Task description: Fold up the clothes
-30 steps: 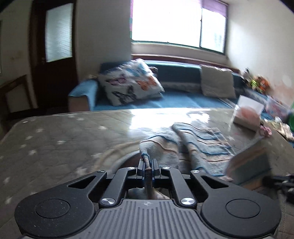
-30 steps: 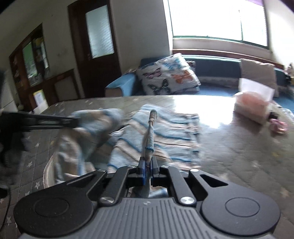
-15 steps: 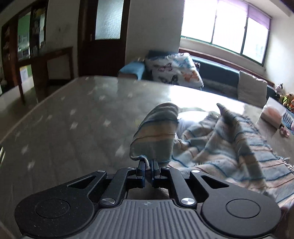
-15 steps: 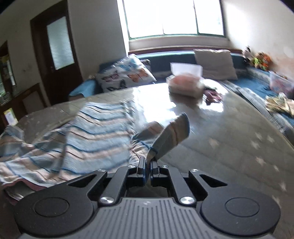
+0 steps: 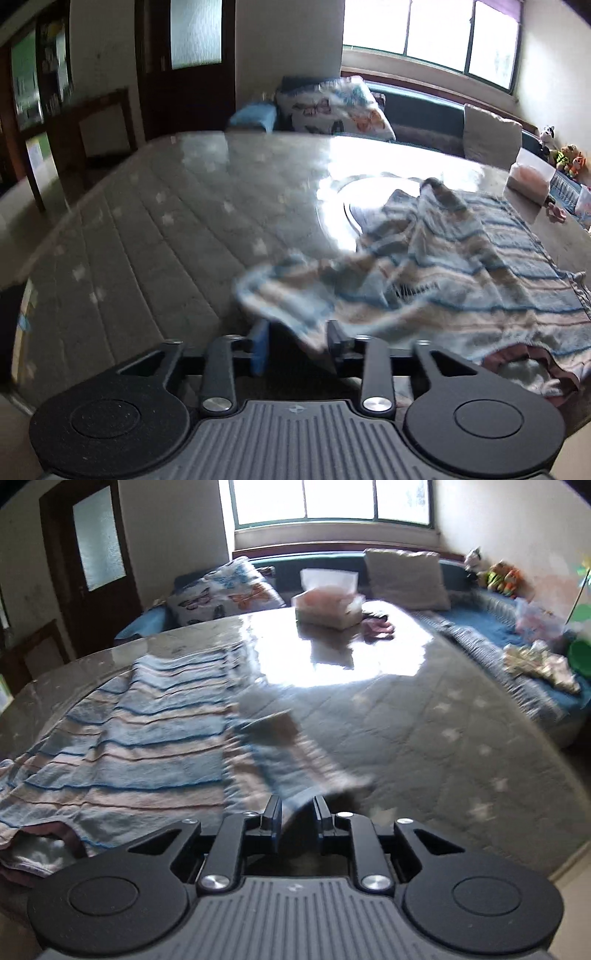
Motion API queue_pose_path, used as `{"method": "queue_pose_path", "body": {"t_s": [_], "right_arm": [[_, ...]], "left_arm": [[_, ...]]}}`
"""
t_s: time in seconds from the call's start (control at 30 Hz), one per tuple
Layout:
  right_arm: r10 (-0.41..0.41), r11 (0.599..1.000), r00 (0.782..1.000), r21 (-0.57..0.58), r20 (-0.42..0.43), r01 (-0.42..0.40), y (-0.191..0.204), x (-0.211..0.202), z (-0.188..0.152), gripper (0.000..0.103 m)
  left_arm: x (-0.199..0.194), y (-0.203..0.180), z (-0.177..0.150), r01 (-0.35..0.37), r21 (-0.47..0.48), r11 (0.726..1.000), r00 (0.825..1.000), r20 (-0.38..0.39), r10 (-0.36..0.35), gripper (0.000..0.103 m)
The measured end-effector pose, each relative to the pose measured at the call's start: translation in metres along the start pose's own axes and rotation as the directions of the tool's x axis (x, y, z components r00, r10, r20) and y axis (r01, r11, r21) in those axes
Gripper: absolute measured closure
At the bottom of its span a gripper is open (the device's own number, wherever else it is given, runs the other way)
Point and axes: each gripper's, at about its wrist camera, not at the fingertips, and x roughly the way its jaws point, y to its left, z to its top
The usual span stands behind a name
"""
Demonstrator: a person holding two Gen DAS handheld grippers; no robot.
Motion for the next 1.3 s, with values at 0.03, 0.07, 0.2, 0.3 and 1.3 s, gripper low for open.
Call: {"method": "queue_pose_path", "body": {"t_s": [0.03, 0.07, 0.2, 0.3, 1.3], "right_arm": [[-0.009, 1.0, 1.0, -0.006, 0.008, 0.009, -0.002, -0.003, 0.004, 0.086], [-0.016, 1.0, 1.0, -0.012, 0.016, 0.016, -0.004, -0.005, 0.007, 0.085], [-0.007, 0.999, 0.999, -0.045, 0.036, 0.008, -0.004, 0.002, 0.029, 0.085], [0.026, 0.997, 0.999, -0.075, 0.035, -0.023, 0.005, 0.017, 0.045, 0.085], [0.15, 0.973, 0.987, -0.17, -0.052, -0.156, 0.076, 0.216, 0.165, 0.084]], "left_arm": [[-0.002, -0.002, 0.006, 0.001, 0.004, 1.0, 1.0, 0.016, -0.001, 0.06], [-0.002, -0.003, 0.011, 0.009, 0.005, 1.0, 1.0, 0.029, -0.009, 0.06], [0.009, -0.013, 0.032, 0.019, 0.027, 0.999, 0.998, 0.064, -0.021, 0.062], [0.03, -0.028, 0.049, 0.041, 0.048, 0.998, 0.997, 0.064, -0.044, 0.066], [0.255, -0.145, 0.137, 0.145, 0.256, 0.956, 0.988, -0.084, -0.128, 0.056]]}}
